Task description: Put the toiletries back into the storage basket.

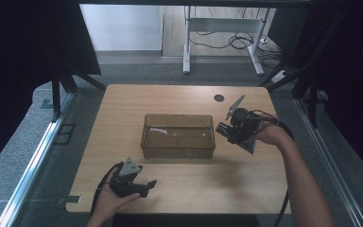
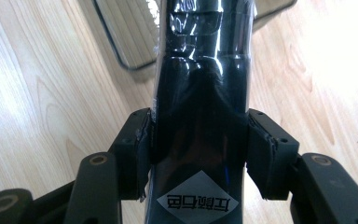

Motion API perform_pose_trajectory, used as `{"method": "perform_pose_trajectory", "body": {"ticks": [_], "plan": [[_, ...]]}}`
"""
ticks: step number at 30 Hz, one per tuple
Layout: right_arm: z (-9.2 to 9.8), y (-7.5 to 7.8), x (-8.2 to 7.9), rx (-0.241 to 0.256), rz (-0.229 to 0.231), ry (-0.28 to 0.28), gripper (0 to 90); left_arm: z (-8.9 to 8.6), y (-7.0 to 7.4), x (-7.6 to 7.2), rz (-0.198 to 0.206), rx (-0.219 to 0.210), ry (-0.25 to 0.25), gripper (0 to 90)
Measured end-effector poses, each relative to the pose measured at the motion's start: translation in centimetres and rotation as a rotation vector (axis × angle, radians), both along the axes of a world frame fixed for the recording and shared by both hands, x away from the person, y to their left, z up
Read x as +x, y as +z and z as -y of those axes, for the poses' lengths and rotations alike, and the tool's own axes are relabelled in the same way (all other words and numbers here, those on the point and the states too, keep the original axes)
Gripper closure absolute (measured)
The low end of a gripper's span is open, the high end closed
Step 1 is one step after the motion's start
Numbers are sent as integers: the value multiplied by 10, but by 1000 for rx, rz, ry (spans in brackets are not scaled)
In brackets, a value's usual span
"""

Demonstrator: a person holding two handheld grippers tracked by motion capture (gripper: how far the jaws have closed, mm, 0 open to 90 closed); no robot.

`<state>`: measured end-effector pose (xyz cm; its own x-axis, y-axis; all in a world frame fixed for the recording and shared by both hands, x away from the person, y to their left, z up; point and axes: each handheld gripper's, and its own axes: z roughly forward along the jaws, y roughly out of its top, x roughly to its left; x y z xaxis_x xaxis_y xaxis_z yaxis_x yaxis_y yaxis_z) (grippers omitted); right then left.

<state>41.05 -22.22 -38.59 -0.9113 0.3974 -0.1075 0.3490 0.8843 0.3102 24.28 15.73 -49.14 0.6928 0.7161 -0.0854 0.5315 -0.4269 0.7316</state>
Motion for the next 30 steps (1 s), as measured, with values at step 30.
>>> {"method": "perform_pose_trajectory", "body": {"ticks": [30], "plan": [[-76, 8, 24, -16, 4, 109, 455, -4, 1, 0, -1, -11, 4, 245]]}}
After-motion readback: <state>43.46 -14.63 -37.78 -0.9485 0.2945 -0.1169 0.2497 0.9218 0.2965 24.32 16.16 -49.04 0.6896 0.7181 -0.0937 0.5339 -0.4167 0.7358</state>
